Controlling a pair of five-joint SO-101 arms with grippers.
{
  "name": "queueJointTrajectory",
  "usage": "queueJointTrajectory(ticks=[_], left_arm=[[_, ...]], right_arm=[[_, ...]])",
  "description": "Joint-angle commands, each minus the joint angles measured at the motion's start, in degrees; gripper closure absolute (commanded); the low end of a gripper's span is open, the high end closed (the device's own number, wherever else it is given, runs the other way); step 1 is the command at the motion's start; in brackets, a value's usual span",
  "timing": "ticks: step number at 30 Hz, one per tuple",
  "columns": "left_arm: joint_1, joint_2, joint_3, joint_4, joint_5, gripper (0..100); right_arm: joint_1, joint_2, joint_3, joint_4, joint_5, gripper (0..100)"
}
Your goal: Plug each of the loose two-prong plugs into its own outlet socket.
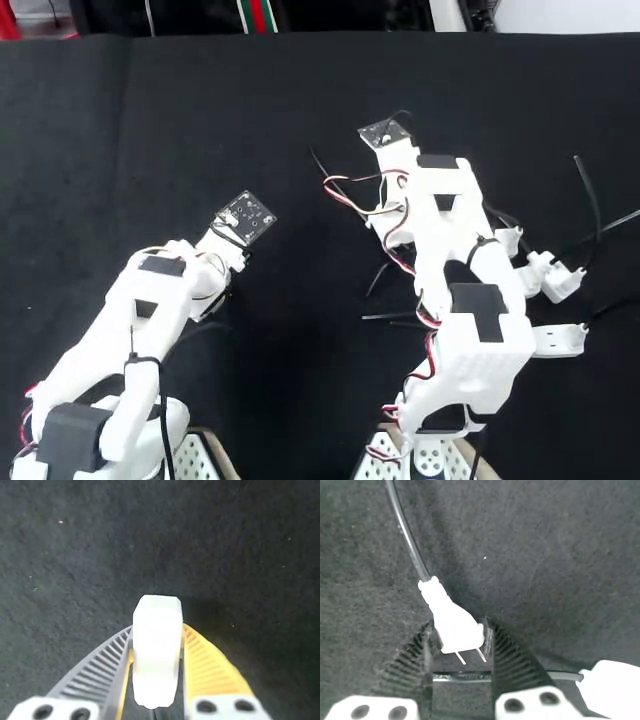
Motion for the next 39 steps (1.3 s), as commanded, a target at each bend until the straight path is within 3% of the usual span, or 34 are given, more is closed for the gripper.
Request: queueJointTrajectory(ticks=[1,5,10,14,23,26,31,36,39], left_arm=[[1.63,-0.44,-5.85,6.42,0.09,95],[5.93,0.00,-10.24,15.21,2.20,91],[6.99,0.00,-9.54,15.74,2.20,69],[6.73,-0.35,-9.54,15.56,2.20,62],[-0.57,-0.09,-9.80,8.09,2.02,63],[-1.36,0.18,-9.27,6.33,-0.79,70],[5.58,-2.90,-9.89,15.56,0.62,85],[13.93,-16.35,-6.90,22.68,5.71,84],[15.43,-25.76,-0.04,20.13,5.71,81]], right_arm=[[1.05,-0.22,-3.03,-0.79,0.35,98.7],[1.05,-0.22,-3.03,-0.79,0.35,98.7],[0.88,-0.22,-2.95,-0.79,0.35,98.7],[0.88,-0.22,-2.95,-0.79,0.35,98.7],[0.88,-0.22,-2.86,-0.79,0.35,98.7],[0.88,-0.22,-2.86,-0.79,0.35,98.7],[1.05,-0.22,-2.95,-0.79,0.35,98.7],[1.05,-0.22,-2.95,-0.79,0.35,98.7],[1.05,-0.22,-2.95,-0.79,0.44,98.7]])
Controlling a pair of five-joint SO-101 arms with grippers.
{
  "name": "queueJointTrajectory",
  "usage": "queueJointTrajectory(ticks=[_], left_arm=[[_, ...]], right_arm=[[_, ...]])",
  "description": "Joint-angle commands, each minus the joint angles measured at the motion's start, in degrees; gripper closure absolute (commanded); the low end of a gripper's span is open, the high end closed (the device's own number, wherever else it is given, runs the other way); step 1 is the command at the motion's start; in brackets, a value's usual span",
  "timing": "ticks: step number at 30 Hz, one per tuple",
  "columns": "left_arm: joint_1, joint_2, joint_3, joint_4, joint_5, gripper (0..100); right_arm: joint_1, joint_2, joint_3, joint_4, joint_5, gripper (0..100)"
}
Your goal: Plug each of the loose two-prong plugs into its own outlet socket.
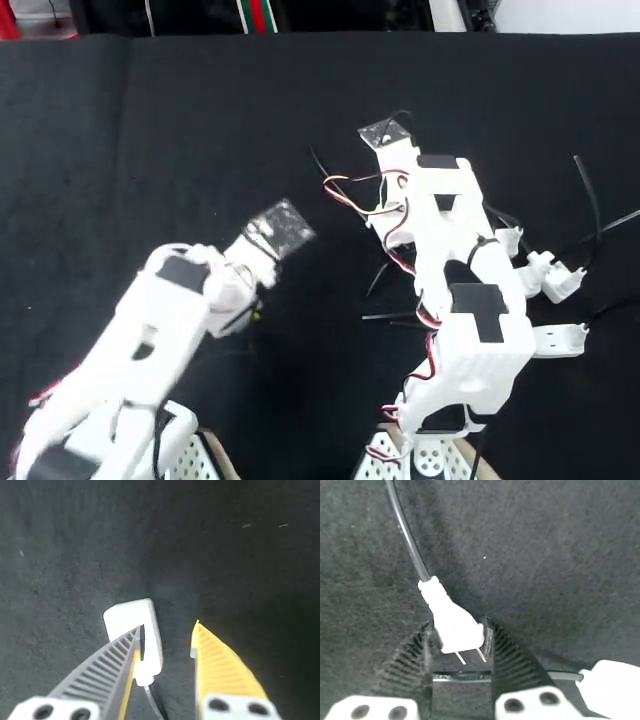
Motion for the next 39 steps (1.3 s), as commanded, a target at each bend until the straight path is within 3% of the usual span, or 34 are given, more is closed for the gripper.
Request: queueJointTrajectory(ticks=[1,8,15,22,27,35,39], left_arm=[[1.98,-14.51,8.22,-2.90,1.14,80],[-8.04,-16.18,16.22,-10.90,-3.96,76],[-8.75,-3.16,14.02,-19.43,-4.31,76],[-10.68,12.92,5.76,-18.11,-4.48,76],[-12.18,15.12,3.38,-16.09,-4.66,76],[-12.18,14.86,1.98,-15.91,-4.13,97],[-11.38,14.24,-2.07,-9.32,-3.60,96]], right_arm=[[1.05,-0.22,-2.95,-0.79,0.44,98.7],[0.88,-0.22,-2.86,-0.79,0.44,98.7],[0.88,-0.22,-2.86,-0.79,0.44,98.7],[0.88,-0.22,-2.86,-0.79,0.44,98.7],[0.88,-0.22,-2.86,-0.79,0.44,98.7],[0.88,-0.22,-2.86,-0.79,0.44,98.7],[0.97,-0.22,-2.86,-0.79,0.44,98.7]])
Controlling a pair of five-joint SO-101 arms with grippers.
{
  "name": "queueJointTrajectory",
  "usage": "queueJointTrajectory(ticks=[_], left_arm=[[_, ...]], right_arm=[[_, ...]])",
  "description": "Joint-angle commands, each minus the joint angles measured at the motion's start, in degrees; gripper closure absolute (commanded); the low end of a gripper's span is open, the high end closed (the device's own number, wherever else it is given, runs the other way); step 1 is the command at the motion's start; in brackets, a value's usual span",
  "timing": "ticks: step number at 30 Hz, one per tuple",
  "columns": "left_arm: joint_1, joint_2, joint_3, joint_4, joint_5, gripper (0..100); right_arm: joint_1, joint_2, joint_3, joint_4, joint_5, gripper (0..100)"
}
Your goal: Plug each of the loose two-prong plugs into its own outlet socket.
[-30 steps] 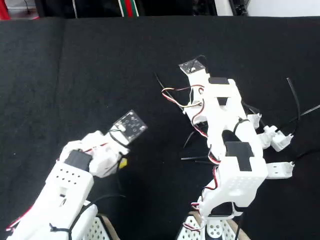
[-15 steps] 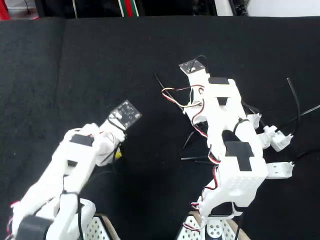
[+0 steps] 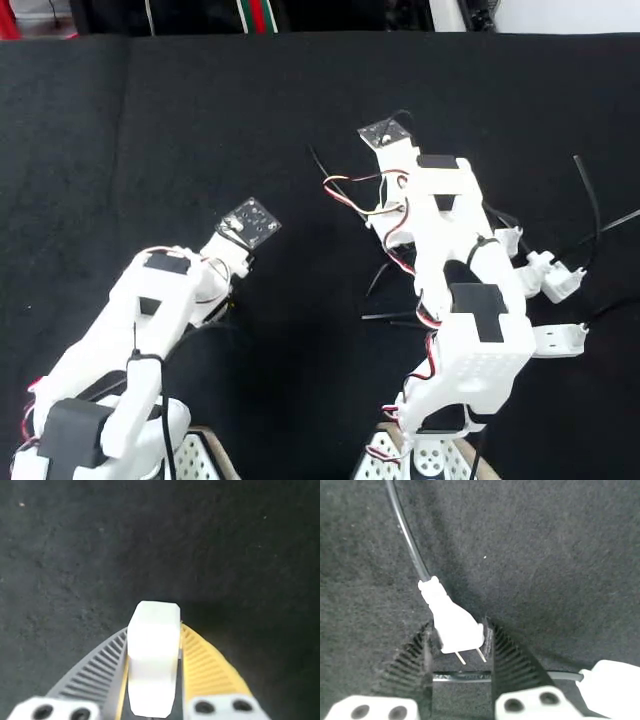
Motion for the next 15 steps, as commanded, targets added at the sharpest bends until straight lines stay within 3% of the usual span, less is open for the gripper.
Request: queueJointTrajectory(ticks=[1,9,15], left_arm=[[0.57,-1.32,-7.08,8.26,1.76,96],[9.71,-1.93,-3.91,10.46,3.78,93],[5.05,-2.37,-4.53,9.67,3.60,80]], right_arm=[[0.97,-0.22,-2.86,-0.79,0.44,98.7],[0.97,-0.22,-2.86,-0.79,0.44,98.7],[0.97,-0.22,-2.86,-0.79,0.44,98.7]])
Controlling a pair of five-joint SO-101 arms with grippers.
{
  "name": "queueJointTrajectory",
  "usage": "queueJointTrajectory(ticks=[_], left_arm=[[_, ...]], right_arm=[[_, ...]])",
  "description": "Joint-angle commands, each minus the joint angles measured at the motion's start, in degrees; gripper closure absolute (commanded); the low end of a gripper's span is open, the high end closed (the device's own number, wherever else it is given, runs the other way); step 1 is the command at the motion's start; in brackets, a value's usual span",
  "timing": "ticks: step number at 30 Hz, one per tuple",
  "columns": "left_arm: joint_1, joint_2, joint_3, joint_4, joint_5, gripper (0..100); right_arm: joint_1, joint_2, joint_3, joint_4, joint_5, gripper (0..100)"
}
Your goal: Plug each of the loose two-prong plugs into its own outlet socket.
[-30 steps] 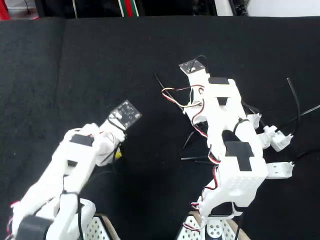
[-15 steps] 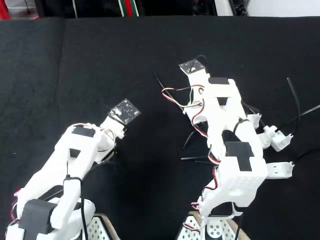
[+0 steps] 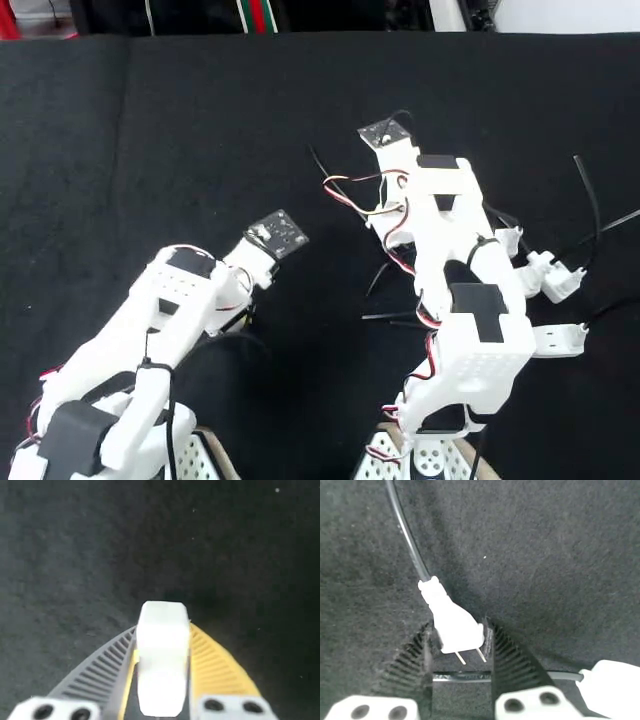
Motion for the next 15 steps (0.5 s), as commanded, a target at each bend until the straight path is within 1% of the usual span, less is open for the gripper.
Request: queueJointTrajectory(ticks=[1,4,9,13,15], left_arm=[[-3.47,-1.05,-1.63,-0.70,0.18,79],[-5.05,-0.62,-3.30,-0.70,0.09,79],[-5.41,-0.70,-5.23,-0.70,-0.09,79],[-5.49,-0.88,-5.67,-0.35,-4.22,79],[-6.73,-1.23,-5.76,-0.70,-5.45,79]], right_arm=[[0.97,-0.22,-2.86,-0.79,0.44,98.7],[0.88,-0.22,-2.86,-0.79,0.44,98.7],[0.88,-0.22,-2.86,-0.79,0.44,98.7],[0.88,-0.22,-2.86,-0.79,0.44,98.7],[0.88,-0.22,-2.86,-0.79,0.44,98.7]])
